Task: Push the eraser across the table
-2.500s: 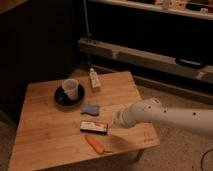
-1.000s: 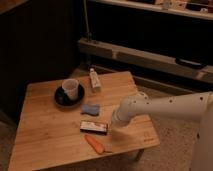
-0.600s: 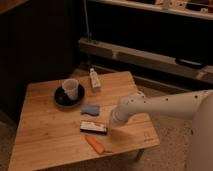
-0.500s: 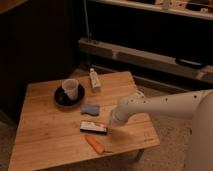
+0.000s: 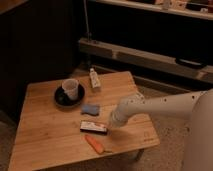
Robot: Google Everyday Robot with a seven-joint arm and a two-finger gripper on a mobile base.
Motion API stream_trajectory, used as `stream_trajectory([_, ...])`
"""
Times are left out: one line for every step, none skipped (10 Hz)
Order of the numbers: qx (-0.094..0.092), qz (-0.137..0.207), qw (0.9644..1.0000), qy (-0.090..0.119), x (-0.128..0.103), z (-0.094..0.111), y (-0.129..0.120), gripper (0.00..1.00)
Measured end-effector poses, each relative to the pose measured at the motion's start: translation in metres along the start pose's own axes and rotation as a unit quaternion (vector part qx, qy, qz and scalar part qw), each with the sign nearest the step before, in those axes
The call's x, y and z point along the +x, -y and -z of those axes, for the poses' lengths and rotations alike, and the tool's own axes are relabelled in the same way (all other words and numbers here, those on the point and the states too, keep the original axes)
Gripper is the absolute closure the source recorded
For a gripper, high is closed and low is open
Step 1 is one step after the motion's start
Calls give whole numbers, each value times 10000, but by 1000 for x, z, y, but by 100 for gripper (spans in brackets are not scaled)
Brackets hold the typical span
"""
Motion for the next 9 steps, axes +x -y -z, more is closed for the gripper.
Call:
stream_trajectory([-1,4,10000,-14,1,-1,0,100])
stream_trajectory([-8,5,10000,-20,1,-2,0,100])
stream_trajectory([-20,18,10000,-31,1,-3,-1,100])
stream_trajectory([-33,48,10000,-54,-1,-5,-4,100])
stream_trajectory([-37,60,10000,-62,-1,-5,-6,100])
stream_trajectory([-40,59,10000,-60,-1,-5,-6,100])
stream_trajectory([-40,66,10000,-62,-1,-5,-6,100])
stream_trajectory([-31,88,9999,-82,-1,-5,-7,100])
stream_trajectory([-54,158,9998,-87,-4,-7,-14,100])
